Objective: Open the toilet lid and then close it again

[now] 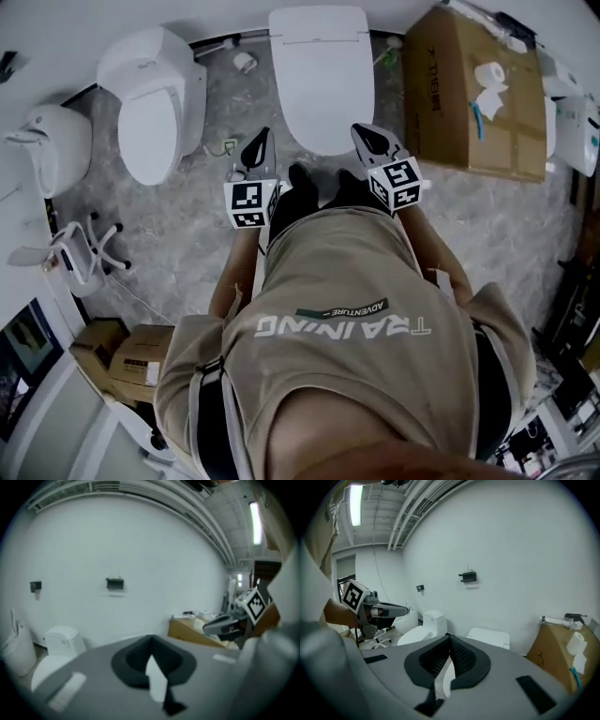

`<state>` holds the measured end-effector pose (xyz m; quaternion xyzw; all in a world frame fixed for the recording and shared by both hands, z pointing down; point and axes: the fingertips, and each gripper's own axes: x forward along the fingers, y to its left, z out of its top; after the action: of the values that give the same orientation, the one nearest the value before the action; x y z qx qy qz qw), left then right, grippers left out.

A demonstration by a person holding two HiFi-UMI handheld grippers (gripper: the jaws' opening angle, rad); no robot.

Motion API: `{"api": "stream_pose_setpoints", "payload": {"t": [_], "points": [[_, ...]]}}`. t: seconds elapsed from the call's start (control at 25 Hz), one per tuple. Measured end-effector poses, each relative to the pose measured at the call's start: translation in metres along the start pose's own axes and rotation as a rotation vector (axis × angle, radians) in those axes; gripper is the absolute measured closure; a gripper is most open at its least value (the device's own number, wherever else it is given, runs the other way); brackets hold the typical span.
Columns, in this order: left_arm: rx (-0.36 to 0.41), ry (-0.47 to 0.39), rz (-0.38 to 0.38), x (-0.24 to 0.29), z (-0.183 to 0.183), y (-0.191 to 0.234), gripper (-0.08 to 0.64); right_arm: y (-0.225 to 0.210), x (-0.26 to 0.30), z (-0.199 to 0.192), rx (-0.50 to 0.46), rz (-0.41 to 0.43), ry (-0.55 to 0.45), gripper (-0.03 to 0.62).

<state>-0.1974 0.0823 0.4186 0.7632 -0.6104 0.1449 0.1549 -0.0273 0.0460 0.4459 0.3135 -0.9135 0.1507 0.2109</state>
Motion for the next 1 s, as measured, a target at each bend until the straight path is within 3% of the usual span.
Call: {"api": "stream_pose_setpoints", "payload": {"t": [0.16,0.32,0.4,0.52,0.8,1.0], "points": [[0.025,0.062,-0.105,0.035,-0.026,-0.011,0.557,-0.017,-0.005,-0.023,0.035,-0.081,0.035,0.578],[0.037,0.152,-0.193,0.059,-0.063,-0.035,0.557,-0.033,-0.017,-0.071,0.098,-0.147,0.116,0.578],[0.043,0.207,-0.22,0.071,-0.086,-0.046,0.557,-0.042,-0.018,-0.099,0.076,-0.16,0.15,0.578],[0.042,0.322,-0.258,0.091,-0.131,-0.061,0.557,-0.051,-0.008,-0.149,0.017,-0.144,0.219,0.578],[0.054,0.511,-0.296,0.123,-0.217,-0.087,0.557,-0.061,0.034,-0.244,0.062,-0.036,0.333,0.578],[-0.041,0.612,-0.284,0.145,-0.274,-0.099,0.557,-0.084,0.064,-0.295,0.115,-0.033,0.404,0.578]]}}
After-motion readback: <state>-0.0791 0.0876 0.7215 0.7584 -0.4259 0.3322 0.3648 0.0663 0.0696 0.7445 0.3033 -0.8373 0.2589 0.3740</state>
